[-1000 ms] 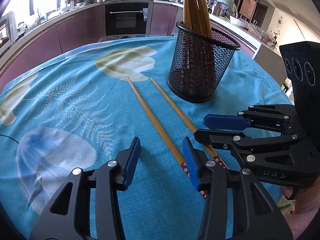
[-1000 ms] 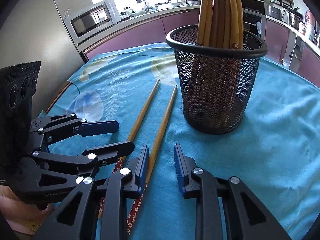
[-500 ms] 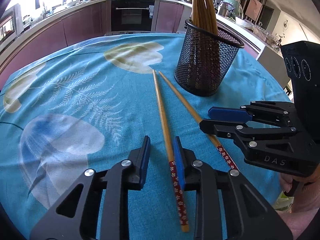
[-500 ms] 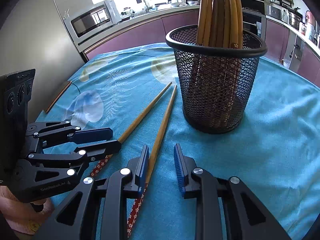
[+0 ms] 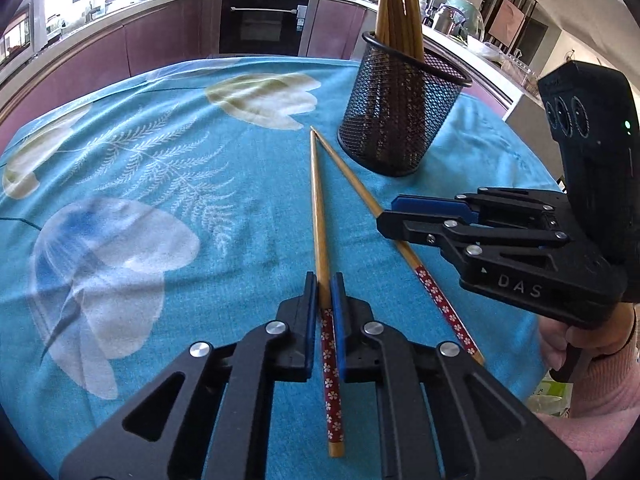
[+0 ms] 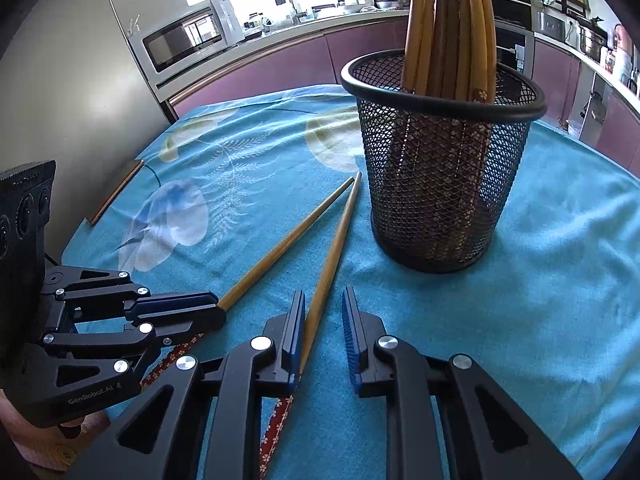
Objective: Organize utensils
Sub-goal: 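Close the left tool on one chopstick while the right tool grasps the other, then lift both held chopsticks upright and carry them toward the mesh cup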
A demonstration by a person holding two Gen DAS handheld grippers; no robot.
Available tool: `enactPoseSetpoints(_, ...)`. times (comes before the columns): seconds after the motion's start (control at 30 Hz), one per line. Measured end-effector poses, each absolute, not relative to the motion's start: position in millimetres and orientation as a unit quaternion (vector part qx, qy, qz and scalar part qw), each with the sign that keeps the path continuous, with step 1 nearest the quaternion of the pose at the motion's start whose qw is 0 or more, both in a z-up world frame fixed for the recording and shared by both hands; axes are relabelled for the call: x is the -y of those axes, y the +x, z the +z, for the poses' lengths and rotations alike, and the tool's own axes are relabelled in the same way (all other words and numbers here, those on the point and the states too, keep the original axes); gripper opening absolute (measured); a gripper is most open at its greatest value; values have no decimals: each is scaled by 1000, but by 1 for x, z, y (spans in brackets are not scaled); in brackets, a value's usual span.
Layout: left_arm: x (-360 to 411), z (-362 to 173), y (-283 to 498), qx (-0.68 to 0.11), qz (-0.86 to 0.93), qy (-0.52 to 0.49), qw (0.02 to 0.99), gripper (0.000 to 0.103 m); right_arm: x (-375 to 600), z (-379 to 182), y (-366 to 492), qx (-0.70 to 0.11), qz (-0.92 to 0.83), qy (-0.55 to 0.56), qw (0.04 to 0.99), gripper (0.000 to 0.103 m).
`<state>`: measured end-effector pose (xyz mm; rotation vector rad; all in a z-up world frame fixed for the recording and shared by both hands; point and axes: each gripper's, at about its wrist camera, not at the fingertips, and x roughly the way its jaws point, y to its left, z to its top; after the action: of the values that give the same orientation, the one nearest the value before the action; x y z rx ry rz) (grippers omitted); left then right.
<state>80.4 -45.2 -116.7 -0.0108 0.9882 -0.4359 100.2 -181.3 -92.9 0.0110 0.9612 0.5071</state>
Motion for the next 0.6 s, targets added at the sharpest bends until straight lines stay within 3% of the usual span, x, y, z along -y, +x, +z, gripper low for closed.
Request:
enactPoseSetpoints(0.23, 47, -113, 85, -466, -201, -1, 862, 17, 180, -94, 103, -459, 240, 9, 855, 16)
enactPoseSetpoints(0.6, 58, -114, 106, -462, -195, 17, 865, 18, 177, -94, 114, -459, 234, 11, 857, 16)
